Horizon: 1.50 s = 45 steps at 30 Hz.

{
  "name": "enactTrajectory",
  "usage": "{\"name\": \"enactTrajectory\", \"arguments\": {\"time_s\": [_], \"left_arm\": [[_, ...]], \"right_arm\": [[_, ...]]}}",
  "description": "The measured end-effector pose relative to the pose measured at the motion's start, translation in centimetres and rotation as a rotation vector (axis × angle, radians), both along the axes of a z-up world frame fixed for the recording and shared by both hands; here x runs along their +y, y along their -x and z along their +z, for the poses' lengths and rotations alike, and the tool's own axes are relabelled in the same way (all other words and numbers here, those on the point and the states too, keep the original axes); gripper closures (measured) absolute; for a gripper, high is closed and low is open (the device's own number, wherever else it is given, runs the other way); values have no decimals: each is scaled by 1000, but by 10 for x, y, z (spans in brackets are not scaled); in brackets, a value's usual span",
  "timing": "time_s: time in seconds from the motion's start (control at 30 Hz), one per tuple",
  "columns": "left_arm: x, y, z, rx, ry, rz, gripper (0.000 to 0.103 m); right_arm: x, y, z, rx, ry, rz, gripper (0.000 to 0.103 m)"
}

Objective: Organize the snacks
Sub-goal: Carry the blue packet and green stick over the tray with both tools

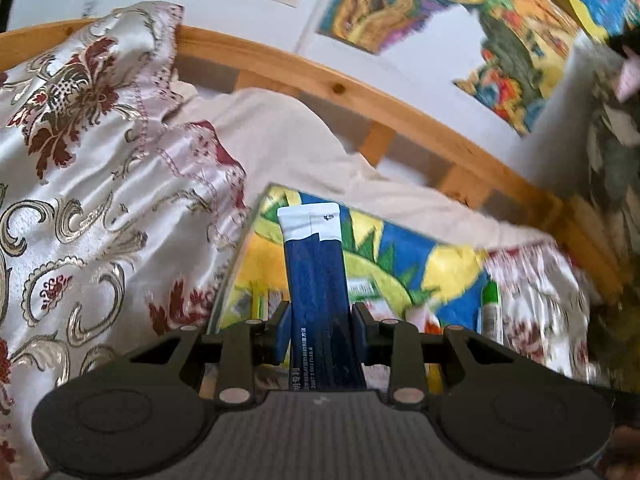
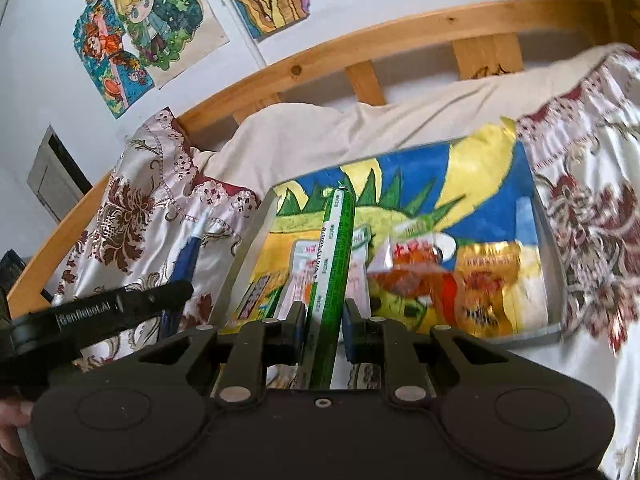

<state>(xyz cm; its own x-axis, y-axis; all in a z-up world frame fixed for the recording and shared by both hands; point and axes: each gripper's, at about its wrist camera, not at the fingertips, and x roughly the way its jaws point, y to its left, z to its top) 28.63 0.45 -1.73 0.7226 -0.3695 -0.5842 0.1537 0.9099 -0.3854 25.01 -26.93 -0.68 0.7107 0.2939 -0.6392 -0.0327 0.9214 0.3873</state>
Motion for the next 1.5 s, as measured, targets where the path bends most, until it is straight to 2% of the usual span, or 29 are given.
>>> {"name": "enactTrajectory", "arguments": {"time_s": [0.23,0.4,0.77,1.5], "left_arm": [[-9,-30,-6,-24,41,32,68],[-19,-44,-15,-28,33,33,68],[-19,-68,-40,25,18,63,68],[-30,-72,-54,87,-95,39,68]], "right_arm": [[3,-30,-5,-85,81,5,82],[6,-45,-13,-108,77,10,82],[13,-61,-35,-86,123,5,82],[19,-75,-54,-70,182,9,84]]}}
